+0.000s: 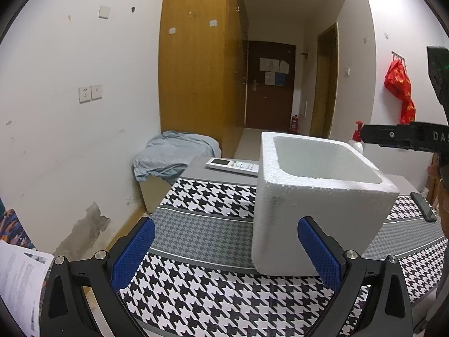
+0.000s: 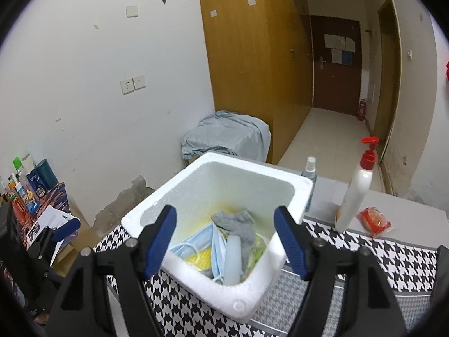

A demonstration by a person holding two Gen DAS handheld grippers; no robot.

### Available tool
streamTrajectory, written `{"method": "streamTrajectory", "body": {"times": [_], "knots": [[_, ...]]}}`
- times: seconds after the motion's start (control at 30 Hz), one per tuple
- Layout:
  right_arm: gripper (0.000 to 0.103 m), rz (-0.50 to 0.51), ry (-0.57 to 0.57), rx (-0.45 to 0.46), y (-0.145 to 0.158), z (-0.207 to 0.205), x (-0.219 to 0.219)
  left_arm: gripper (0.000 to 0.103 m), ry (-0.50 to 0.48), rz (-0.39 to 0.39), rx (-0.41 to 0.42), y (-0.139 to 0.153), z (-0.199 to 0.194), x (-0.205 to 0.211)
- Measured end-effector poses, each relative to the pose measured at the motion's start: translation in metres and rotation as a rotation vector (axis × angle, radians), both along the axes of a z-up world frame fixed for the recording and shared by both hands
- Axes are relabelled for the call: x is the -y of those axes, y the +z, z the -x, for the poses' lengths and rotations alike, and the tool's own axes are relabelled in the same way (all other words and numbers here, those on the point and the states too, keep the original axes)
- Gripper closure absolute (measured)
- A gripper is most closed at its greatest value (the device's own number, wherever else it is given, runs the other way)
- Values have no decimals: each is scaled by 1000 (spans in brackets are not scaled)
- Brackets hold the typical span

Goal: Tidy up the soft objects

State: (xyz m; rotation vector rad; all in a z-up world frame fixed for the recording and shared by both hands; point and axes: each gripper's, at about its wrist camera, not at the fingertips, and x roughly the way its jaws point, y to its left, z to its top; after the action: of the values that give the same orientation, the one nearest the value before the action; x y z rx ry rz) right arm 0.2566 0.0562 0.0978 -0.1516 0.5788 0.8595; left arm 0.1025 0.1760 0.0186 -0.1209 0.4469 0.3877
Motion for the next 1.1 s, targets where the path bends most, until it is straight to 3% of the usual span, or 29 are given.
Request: {"method": "streamTrajectory", "body": {"times": [0.17,0.2,0.27,0.3,0.63,1.1], "knots": [[25,-7,-11,15,-1,13,17,1,-24,8,25,6,7,9],[22,-15,-11,20,0,17,23,1,-31,11,30,7,9,11],[2,-25,-12,36,1,25,28,1,-43,11,39,11,13,16],[0,-37,-17,50,2,30,33,1,-46,7,40,12,13,20],[0,-81,-53,91,9,69,76,1,-94,-32,61,26,29,54],[0,-138,-168,221,2,146,139,1,-191,-8,128,38,72,101]]}}
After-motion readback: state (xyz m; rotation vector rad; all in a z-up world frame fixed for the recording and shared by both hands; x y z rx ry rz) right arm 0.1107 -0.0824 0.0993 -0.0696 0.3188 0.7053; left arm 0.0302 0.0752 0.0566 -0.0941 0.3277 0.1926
